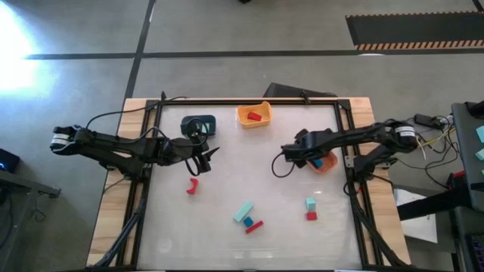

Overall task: Sort & place blocks by color
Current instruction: Put the blue block into the orange bin, then put the light blue block into the blue bin

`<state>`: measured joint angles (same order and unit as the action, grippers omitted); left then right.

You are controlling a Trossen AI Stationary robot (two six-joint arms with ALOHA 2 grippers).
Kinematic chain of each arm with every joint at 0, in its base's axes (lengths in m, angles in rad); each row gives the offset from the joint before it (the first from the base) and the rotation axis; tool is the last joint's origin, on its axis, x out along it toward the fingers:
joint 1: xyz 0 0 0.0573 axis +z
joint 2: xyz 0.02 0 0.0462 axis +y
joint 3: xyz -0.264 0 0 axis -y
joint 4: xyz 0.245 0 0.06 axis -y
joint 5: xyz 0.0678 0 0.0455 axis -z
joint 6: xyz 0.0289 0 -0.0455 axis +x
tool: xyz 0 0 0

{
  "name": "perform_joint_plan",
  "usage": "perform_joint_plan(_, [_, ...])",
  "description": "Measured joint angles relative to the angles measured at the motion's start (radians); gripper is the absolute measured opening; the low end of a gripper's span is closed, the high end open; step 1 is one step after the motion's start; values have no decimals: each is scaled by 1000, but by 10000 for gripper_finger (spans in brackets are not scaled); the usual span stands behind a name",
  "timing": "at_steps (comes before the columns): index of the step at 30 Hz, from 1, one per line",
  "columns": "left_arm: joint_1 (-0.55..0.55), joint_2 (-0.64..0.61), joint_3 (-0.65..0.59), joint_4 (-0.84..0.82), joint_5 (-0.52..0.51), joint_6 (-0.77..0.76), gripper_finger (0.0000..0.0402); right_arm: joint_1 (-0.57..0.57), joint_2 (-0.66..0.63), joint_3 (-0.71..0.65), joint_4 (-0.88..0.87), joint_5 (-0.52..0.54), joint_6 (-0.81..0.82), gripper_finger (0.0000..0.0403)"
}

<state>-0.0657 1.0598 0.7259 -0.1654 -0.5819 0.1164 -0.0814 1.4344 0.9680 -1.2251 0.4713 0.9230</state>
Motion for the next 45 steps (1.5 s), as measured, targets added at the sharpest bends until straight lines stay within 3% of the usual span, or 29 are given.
perform_joint_plan(8, [0, 0, 0, 0, 0, -5, 226, 0, 13, 4, -3, 0, -6, 193])
perform_joint_plan(21, [-40, 0, 0, 16, 8, -131, 226, 103, -66, 116, 33, 1, -62, 187])
perform_joint_plan(28, [-136, 0, 0, 17, 13, -243, 226, 245, -107, 90, 302, -19, -340, 178])
perform_joint_plan(32, [-189, 0, 0, 23, 12, -300, 226, 294, -103, 84, 457, -115, -527, 171])
perform_joint_plan(39, [-227, 0, 0, 27, 12, -374, 226, 299, -72, 83, 714, -342, -808, 161])
perform_joint_plan(45, [-227, 0, 0, 28, 11, -399, 226, 299, -28, 83, 861, -341, -1009, 169])
